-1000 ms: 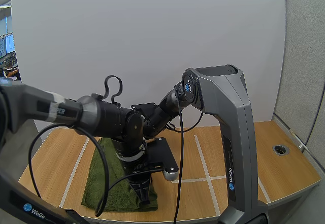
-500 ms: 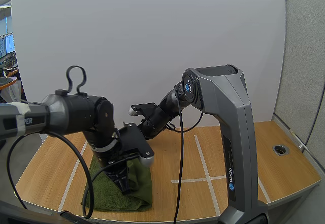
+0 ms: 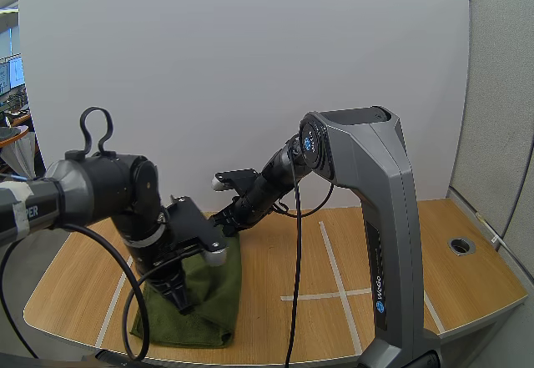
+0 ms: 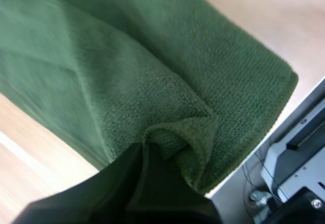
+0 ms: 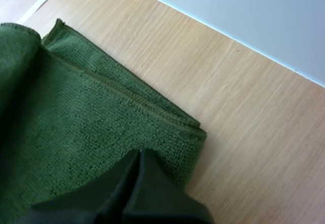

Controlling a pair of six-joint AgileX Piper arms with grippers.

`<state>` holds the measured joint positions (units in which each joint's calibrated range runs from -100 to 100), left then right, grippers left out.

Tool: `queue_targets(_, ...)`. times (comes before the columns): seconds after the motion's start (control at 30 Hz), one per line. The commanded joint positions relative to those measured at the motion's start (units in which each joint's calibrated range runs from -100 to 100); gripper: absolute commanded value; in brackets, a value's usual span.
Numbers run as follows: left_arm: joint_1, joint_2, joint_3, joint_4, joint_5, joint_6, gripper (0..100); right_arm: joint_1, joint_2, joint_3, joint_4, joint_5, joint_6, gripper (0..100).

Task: Fold the towel

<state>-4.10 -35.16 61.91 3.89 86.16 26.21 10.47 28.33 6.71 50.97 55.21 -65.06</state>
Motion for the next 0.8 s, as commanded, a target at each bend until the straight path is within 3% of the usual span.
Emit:
queue_targets(0.0,2.60,-0.6,3.5,0.6,1.1,0.4,0,0.0,-0.3,-0.2,-0.6,0.1,-0.1,0)
queue_targets(0.43,6.62,-0.6,4.8,-0.3,0.6,0.4,0,0.0,-0.3,-0.2,-0.6,0.1,-0.4,0)
queue_targets(0.67,7.66,-0.6,4.8,-0.7,-0.5,0.0,0,0.0,-0.3,-0.2,-0.6,0.0,-0.5,0)
queue_targets(0.73,7.71,-0.9,4.8,-0.4,-1.6,-0.9,3,0.0,-0.3,-0.2,-0.6,0.0,-0.5,0)
queue_targets(0.77,7.71,-2.0,4.6,-0.1,-3.0,-1.6,10,0.0,-0.3,-0.2,-0.6,0.0,-0.5,0)
